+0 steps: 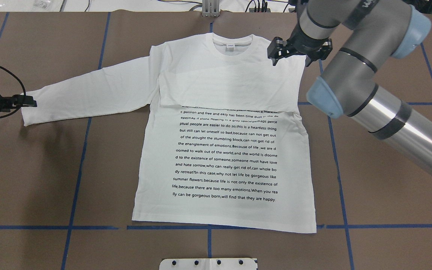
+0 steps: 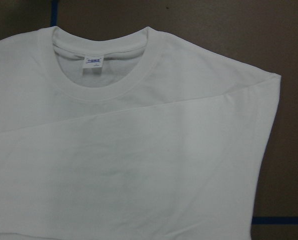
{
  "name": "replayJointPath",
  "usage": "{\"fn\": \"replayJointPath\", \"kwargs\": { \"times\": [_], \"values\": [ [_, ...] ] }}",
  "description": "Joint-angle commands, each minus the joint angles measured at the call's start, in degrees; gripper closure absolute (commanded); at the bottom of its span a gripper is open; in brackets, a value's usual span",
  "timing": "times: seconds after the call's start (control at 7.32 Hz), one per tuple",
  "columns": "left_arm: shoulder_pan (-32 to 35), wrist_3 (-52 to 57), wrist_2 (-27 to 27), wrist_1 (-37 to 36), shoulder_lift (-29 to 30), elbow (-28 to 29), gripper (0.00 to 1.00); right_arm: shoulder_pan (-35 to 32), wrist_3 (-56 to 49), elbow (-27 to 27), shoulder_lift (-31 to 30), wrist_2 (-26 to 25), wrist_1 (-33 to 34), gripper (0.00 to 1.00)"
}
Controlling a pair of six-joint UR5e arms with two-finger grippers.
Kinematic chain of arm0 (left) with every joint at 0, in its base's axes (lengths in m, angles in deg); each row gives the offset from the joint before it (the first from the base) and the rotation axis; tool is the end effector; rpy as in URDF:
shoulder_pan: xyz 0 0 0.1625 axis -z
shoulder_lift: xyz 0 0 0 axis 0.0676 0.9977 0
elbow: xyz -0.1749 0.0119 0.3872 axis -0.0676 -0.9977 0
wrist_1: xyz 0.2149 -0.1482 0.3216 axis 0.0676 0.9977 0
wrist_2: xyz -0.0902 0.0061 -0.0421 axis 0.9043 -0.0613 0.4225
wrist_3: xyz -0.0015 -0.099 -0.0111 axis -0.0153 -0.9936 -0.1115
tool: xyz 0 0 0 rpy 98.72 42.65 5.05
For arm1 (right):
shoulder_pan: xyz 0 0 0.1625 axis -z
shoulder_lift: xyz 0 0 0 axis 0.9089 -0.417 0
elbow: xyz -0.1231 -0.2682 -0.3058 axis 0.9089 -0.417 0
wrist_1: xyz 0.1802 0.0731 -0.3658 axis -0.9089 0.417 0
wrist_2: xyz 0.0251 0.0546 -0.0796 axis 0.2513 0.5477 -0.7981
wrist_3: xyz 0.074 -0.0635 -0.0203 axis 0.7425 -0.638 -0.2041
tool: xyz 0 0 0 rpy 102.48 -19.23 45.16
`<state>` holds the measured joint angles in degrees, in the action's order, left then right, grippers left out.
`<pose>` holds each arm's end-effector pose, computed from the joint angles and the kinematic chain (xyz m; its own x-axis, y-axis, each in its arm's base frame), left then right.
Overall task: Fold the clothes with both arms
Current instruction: 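Release the sleeve and raise the right gripper away from the shirt, then move the left gripper to the cuff of the other sleeve and grasp it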
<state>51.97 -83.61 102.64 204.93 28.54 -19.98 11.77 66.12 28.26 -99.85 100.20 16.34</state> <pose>0.2301 -0.5168 0.6188 0.6296 -0.1344 -0.7652 0.3853 0.9093 0.1573 -0.3394 -0.6009 0.2597 0.6797 -0.0087 0.7334 -0.0990 0.9897 0.1035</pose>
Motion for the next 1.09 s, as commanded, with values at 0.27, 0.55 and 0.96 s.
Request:
{"fn": "replayJointPath", "kwargs": {
  "times": [0.27,0.55,0.96],
  "values": [
    [-0.3,3.0,-2.9,0.0,0.7,3.1,0.14,-3.0,-4.2,3.6,-5.0,3.1,0.2,0.00],
    [-0.3,3.8,-4.6,-0.2,1.6,3.8,0.19,-3.0,-4.2,4.1,-5.2,3.0,0.2,0.00],
    [-0.3,3.8,-4.5,-0.2,1.6,3.7,0.33,-3.0,-4.2,4.1,-5.2,3.0,0.2,0.00]
  ]
}}
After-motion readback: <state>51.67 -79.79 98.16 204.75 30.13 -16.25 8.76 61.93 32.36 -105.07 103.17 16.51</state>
